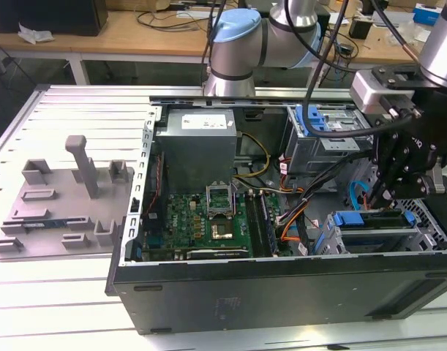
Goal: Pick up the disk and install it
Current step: 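Insert the second disk wire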
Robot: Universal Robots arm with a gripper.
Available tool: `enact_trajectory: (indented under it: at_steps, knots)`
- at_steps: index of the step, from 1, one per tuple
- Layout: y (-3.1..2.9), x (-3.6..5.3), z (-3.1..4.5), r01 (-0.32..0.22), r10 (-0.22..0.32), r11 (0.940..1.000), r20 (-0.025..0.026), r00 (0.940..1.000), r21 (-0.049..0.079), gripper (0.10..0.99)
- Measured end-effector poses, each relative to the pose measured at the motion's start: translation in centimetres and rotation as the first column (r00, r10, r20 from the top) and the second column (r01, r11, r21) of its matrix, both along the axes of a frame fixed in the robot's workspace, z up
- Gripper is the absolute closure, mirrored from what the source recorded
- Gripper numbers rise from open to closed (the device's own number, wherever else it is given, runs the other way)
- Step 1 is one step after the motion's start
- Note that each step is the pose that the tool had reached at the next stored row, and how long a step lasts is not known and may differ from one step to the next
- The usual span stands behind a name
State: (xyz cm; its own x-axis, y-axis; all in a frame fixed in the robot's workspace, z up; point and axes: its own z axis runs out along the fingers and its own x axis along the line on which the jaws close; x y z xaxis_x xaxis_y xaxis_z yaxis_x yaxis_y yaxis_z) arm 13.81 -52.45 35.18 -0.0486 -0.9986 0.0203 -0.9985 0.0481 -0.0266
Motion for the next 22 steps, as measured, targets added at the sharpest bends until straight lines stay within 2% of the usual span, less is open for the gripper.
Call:
enact_trajectory:
  at_steps: [3,4,11,22]
  knots:
    - [-0.18,0.03,-0.04,-0.001,0.001,0.9999,-0.0001,1.0000,0.012,0.925]
    - [-0.40,0.03,-0.07,-0.002,0.002,0.9996,0.0000,1.0000,0.029,0.925]
    - [-0.88,0.05,-0.08,-0.002,0.002,0.9996,-0.0001,1.0000,0.029,0.925]
    - [-0.98,0.13,-0.14,-0.002,0.002,0.9996,-0.0001,1.0000,0.029,0.925]
